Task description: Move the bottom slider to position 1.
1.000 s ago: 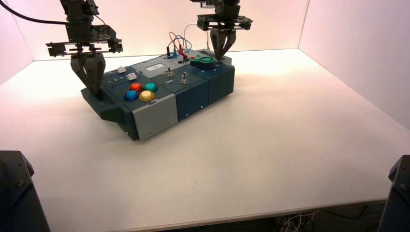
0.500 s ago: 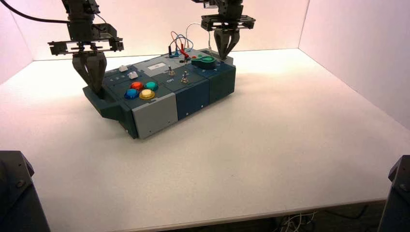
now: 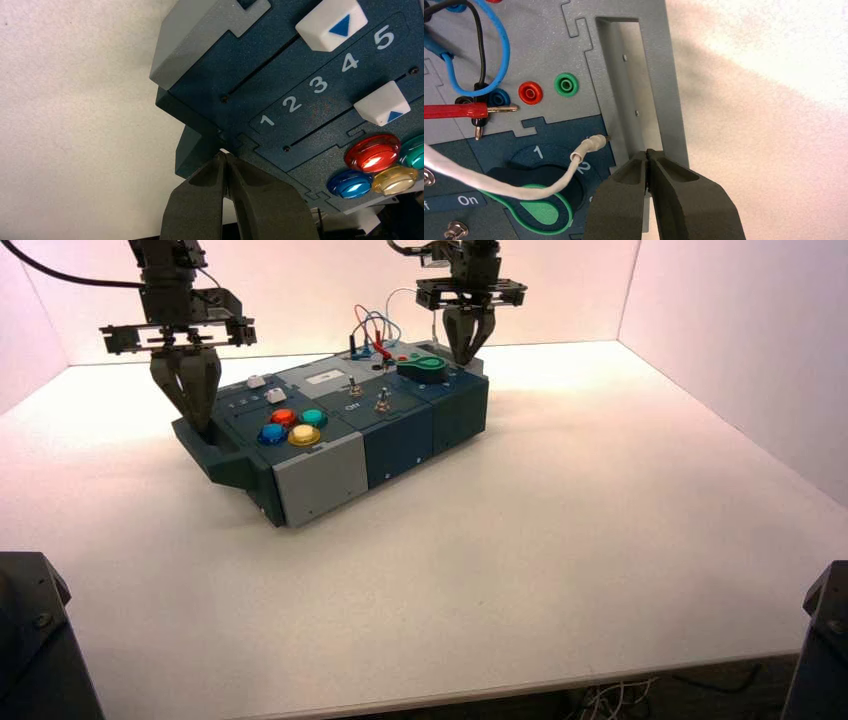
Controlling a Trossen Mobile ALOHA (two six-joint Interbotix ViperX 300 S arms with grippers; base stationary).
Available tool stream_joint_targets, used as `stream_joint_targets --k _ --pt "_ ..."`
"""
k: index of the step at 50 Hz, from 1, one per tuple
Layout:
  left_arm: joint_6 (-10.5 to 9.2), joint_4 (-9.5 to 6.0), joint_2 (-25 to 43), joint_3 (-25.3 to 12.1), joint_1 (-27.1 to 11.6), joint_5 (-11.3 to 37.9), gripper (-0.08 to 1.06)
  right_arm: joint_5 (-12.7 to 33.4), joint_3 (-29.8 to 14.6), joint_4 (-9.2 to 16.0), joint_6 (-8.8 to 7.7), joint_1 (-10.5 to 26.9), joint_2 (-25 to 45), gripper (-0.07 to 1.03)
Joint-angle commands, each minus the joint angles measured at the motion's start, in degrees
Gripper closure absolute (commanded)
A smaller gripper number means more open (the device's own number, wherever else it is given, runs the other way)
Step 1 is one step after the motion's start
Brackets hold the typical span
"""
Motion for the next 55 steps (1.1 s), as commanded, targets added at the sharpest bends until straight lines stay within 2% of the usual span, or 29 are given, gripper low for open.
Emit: stream_joint_targets --k 1,4,20,45,55 --pt "0.18 -0.88 -0.35 -3.78 -0.09 -2.2 1.01 2.29 0.79 -0.26 -1.32 -0.26 -3.08 0.98" --pt "0.18 -0.88 -0.18 -4.48 0.18 -2.02 1.01 3.08 1.49 -0.44 -2.02 -0.26 -3.43 0.98" --pt "0.18 -0.88 1.76 -7.91 0.18 -1.41 1.01 4.22 6.94 -0.44 -3.16 0.0 -6.5 0.98" --pt "0.18 -1.23 8.0 -16.08 0.18 0.7 1.01 3.87 16.17 0.26 -3.16 1.41 -12.39 0.98" --pt "-0.09 -1.32 8.0 -17.31 0.18 1.41 1.01 2.29 16.7 -0.7 -1.85 0.88 -13.27 0.98"
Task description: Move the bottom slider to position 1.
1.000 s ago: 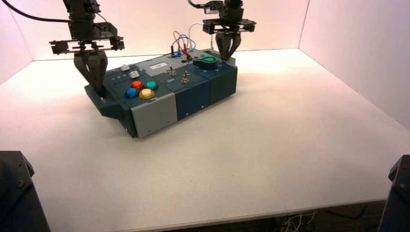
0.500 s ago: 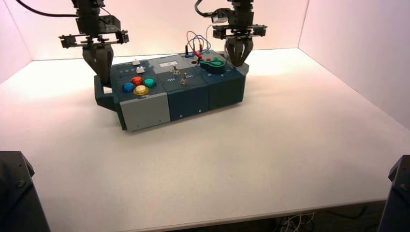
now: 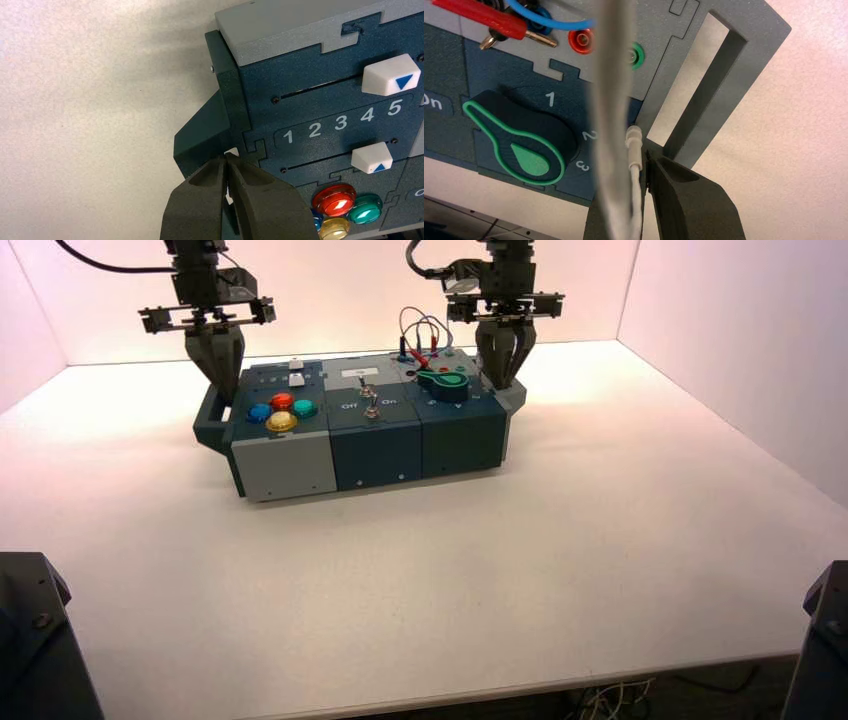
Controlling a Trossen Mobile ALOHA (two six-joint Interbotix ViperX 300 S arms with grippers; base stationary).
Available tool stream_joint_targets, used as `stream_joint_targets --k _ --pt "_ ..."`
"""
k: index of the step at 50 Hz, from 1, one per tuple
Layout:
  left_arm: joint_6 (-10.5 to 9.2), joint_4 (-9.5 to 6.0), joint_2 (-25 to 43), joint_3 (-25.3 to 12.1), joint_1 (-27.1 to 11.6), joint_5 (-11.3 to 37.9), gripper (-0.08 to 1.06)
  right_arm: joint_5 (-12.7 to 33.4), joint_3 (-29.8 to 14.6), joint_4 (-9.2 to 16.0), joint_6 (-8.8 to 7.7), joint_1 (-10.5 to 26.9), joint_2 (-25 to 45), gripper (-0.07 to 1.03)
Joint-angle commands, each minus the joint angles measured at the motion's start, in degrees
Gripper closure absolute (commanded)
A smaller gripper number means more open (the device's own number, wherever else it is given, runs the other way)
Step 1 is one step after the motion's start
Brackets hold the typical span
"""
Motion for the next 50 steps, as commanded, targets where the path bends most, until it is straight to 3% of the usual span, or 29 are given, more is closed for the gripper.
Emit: stream_joint_targets --k 1,15,30,50 --pt "-0.09 -0.53 -0.7 -1.67 -0.44 -0.97 1.01 -0.7 -0.88 -0.44 0.44 0.44 -3.25 0.98" --pt "-0.44 -0.53 -5.1 -2.55 -0.35 1.58 1.01 -0.88 -3.87 -4.57 2.55 0.35 -4.48 0.98" --pt "-1.41 -1.23 -11.78 -0.18 -0.62 3.6 1.01 -1.41 -7.29 -4.57 2.81 0.53 -6.86 0.98" --pt "-0.79 -1.67 -23.2 3.69 -3.6 1.32 1.01 -7.12 -6.06 -4.31 3.43 0.79 -12.66 0.99"
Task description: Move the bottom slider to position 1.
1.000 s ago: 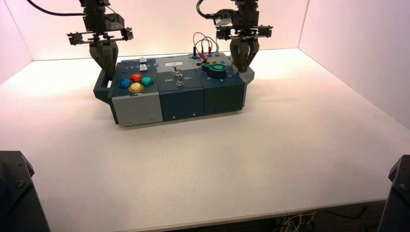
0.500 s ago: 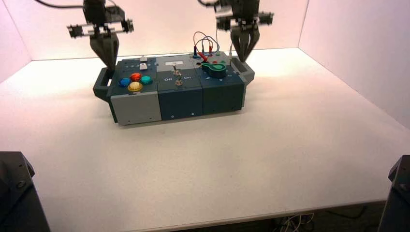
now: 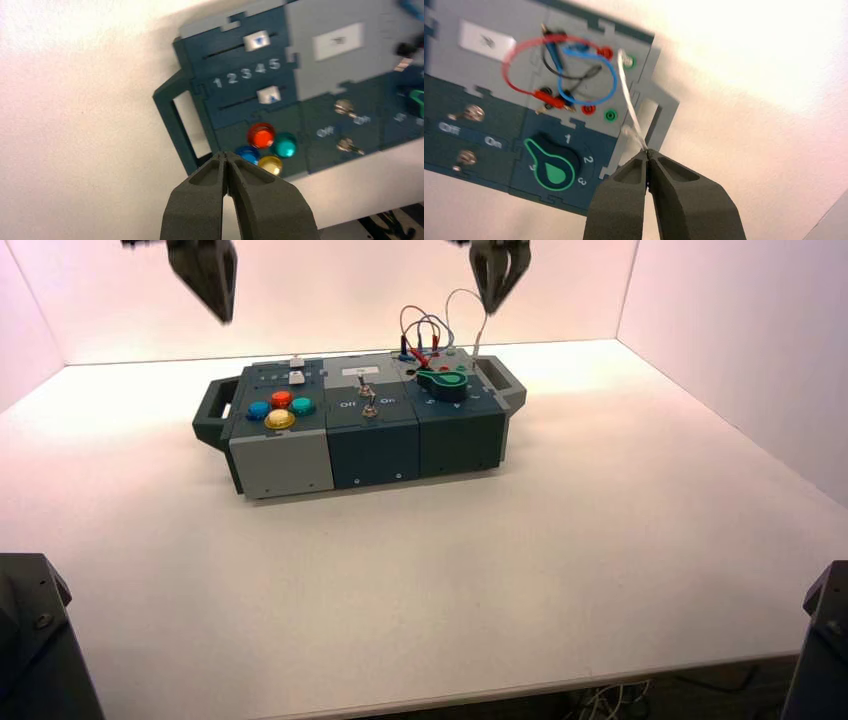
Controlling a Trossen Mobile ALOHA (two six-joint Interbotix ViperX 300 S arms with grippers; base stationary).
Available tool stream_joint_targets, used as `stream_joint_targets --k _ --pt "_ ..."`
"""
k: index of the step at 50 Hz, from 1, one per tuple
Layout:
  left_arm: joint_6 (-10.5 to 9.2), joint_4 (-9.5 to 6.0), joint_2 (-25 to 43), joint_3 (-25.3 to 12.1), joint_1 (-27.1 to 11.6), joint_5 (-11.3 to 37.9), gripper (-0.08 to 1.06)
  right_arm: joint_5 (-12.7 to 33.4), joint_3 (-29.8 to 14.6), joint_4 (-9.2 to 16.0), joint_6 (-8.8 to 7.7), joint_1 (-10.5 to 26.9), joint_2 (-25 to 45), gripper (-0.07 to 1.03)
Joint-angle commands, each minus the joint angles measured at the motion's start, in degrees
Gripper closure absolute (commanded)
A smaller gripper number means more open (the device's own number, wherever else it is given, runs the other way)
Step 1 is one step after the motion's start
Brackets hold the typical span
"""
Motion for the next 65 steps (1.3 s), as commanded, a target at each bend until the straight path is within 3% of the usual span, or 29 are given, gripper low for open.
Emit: stream_joint_targets --k 1,11,22,32,43,52,65 --pt "0.09 -0.35 -4.22 0.0 -0.88 -1.05 1.01 -1.93 -0.35 0.35 0.53 0.53 -4.57 0.98" --pt "0.79 -0.88 -6.86 1.76 -2.46 -4.04 1.01 -6.15 2.99 1.32 2.02 0.62 -8.0 0.98" --pt "1.23 -1.49 -9.23 5.45 -4.31 -9.93 1.01 -13.27 9.49 2.64 3.78 0.62 -13.45 0.99" --pt "2.02 -3.96 -9.84 9.05 -5.63 -15.21 1.01 -18.54 15.38 4.04 4.31 0.7 -18.02 0.99" --pt "2.29 -7.56 -7.29 9.67 -8.0 -18.81 1.01 -19.16 18.02 4.04 3.52 0.7 -19.42 0.98" --pt "1.05 -10.72 -2.46 8.88 -10.2 -19.86 1.01 -18.02 17.75 4.04 2.11 0.79 -20.04 0.98" --pt "-1.32 -10.72 1.05 9.14 -11.25 -22.94 1.01 -16.52 17.84 3.96 0.09 0.79 -21.53 0.98"
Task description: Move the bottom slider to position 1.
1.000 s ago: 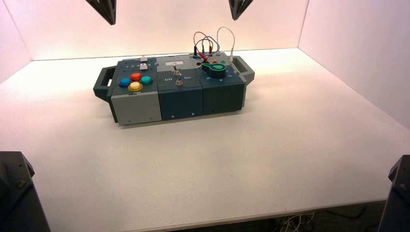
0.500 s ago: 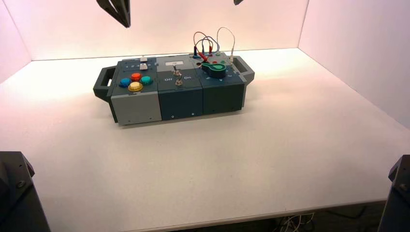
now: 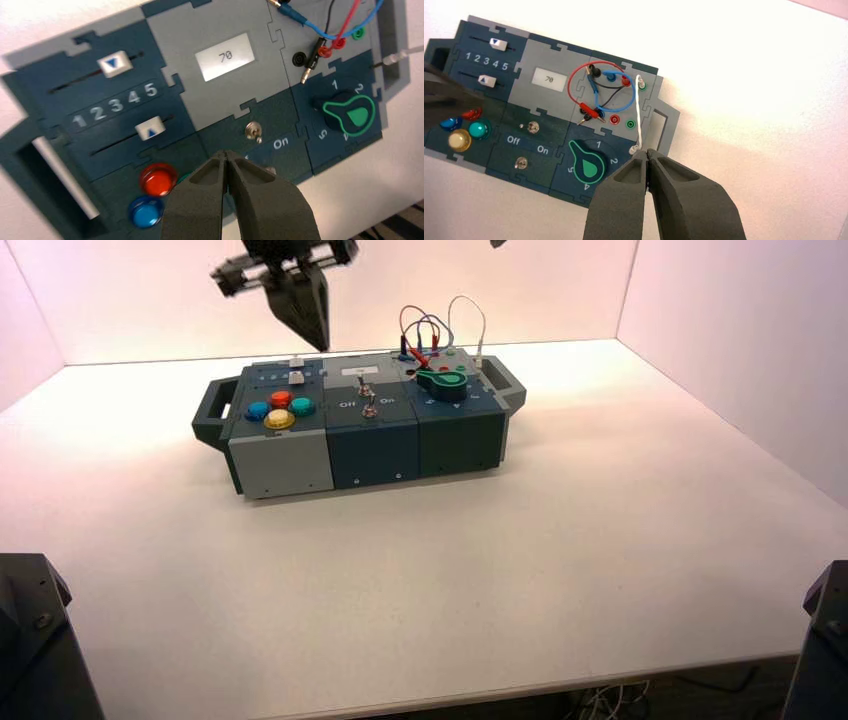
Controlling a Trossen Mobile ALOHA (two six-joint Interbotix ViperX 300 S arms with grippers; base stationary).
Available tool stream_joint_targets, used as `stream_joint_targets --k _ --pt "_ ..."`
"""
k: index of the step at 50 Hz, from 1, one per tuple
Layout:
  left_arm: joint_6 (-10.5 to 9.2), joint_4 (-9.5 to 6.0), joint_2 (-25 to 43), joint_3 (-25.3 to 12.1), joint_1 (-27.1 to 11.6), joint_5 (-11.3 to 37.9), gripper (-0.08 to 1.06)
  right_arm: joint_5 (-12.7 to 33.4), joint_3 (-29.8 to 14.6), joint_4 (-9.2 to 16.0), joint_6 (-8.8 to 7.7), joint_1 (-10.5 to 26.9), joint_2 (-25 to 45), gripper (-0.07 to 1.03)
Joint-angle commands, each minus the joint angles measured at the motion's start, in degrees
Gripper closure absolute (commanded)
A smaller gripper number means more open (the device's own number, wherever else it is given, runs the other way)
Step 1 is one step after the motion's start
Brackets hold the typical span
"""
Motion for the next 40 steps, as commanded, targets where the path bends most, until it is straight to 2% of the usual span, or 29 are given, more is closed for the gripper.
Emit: stream_joint_targets --k 1,25,40 --pt "-0.62 -0.09 -0.26 -1.58 0.26 -1.58 1.01 0.44 -1.05 0.09 -1.41 0.44 -3.08 0.98" --pt "-0.7 1.05 6.5 -5.8 2.64 -1.14 1.01 0.97 -0.26 0.0 -1.58 0.44 -3.78 0.98" --pt "-0.26 1.93 7.21 -5.98 5.71 -0.44 1.01 0.97 -0.35 0.18 -1.23 0.44 -3.52 0.98"
